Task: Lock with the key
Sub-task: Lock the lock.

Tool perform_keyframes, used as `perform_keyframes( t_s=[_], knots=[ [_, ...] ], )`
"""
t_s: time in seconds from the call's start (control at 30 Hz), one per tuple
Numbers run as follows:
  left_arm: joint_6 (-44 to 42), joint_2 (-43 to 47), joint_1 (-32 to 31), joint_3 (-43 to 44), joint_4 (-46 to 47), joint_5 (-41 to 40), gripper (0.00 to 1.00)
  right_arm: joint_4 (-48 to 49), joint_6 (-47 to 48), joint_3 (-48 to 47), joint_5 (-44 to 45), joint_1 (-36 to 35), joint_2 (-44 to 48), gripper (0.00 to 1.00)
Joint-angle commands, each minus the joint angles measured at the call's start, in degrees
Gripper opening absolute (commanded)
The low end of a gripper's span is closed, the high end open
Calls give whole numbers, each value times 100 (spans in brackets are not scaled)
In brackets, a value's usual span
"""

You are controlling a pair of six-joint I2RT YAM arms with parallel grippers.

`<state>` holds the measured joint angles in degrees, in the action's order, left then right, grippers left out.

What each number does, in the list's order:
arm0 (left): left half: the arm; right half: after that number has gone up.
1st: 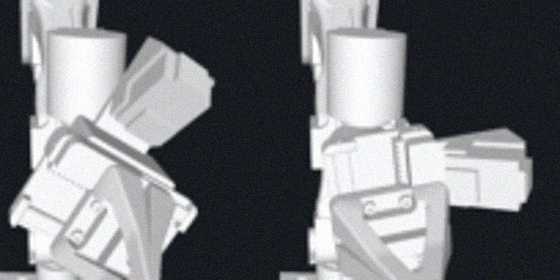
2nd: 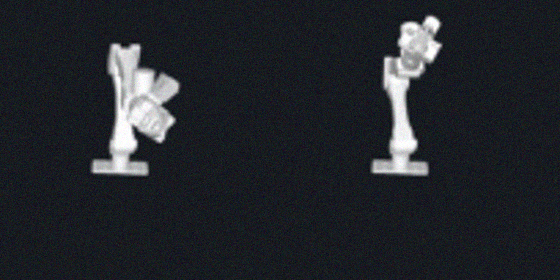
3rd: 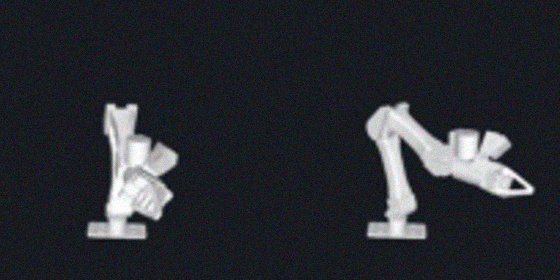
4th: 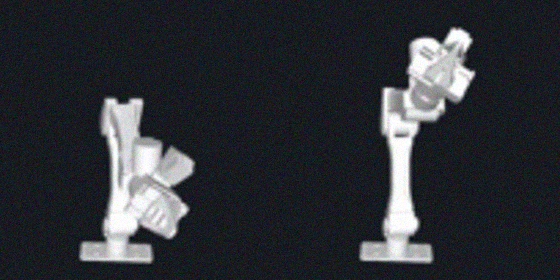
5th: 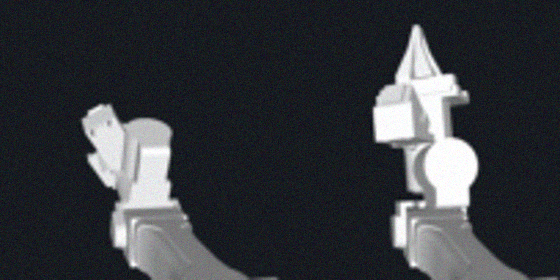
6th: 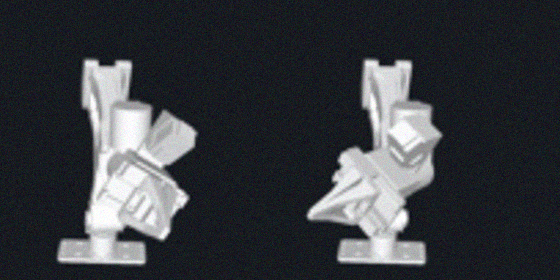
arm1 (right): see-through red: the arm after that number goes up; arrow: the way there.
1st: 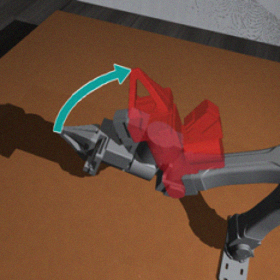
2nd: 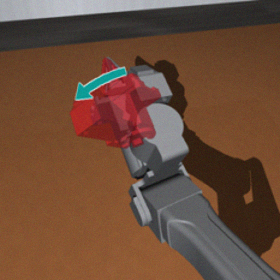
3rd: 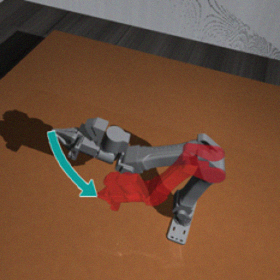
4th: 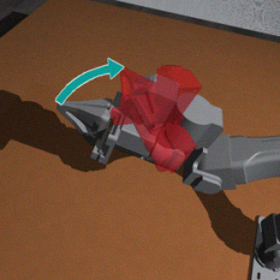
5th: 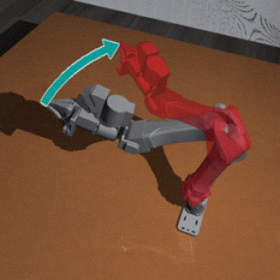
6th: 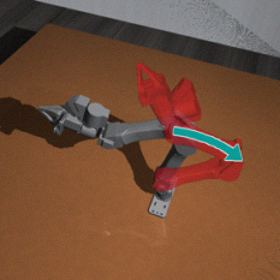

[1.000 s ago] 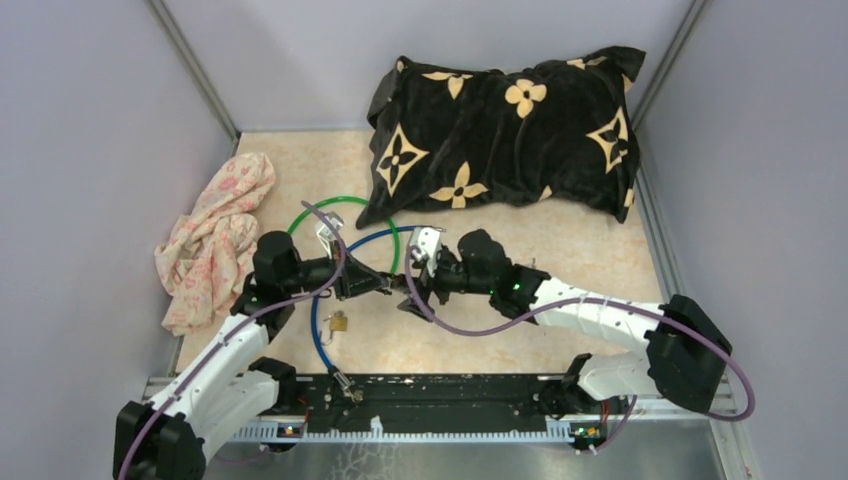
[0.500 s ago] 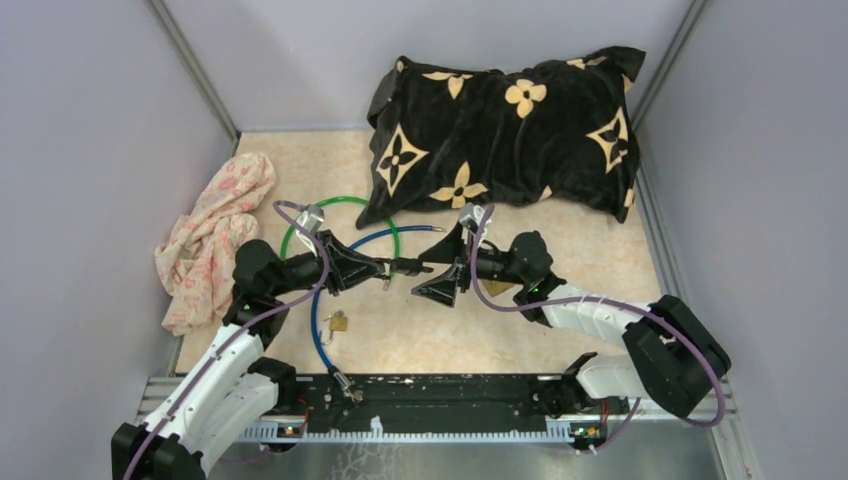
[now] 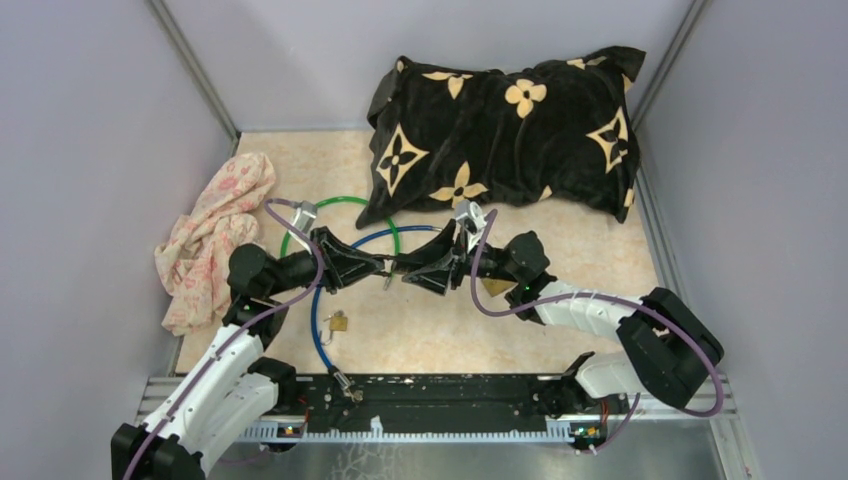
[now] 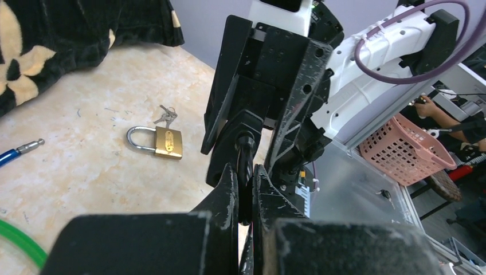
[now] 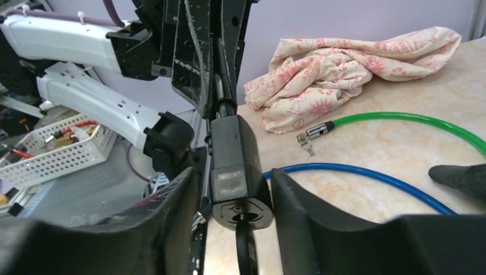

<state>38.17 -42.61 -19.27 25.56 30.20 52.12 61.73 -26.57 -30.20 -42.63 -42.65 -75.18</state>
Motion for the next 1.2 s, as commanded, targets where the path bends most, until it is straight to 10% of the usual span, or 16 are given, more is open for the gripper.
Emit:
perform_keyframes(
  t_s=[0.0,0.1,0.47,1.17],
  knots=[
    [138,87,-24,81,691,43,0,494,11,-381,39,-96,-54,40],
    [128,77,-20,81,698,30,0,434,-76,-481,33,-115,-69,0],
    [-686,216,-60,-94,606,280,0,-57,-762,-893,-1206,194,222,0],
    [430,-324,-1023,-588,1402,-786,0,-919,-134,-2332,39,-467,-9,0]
  ],
)
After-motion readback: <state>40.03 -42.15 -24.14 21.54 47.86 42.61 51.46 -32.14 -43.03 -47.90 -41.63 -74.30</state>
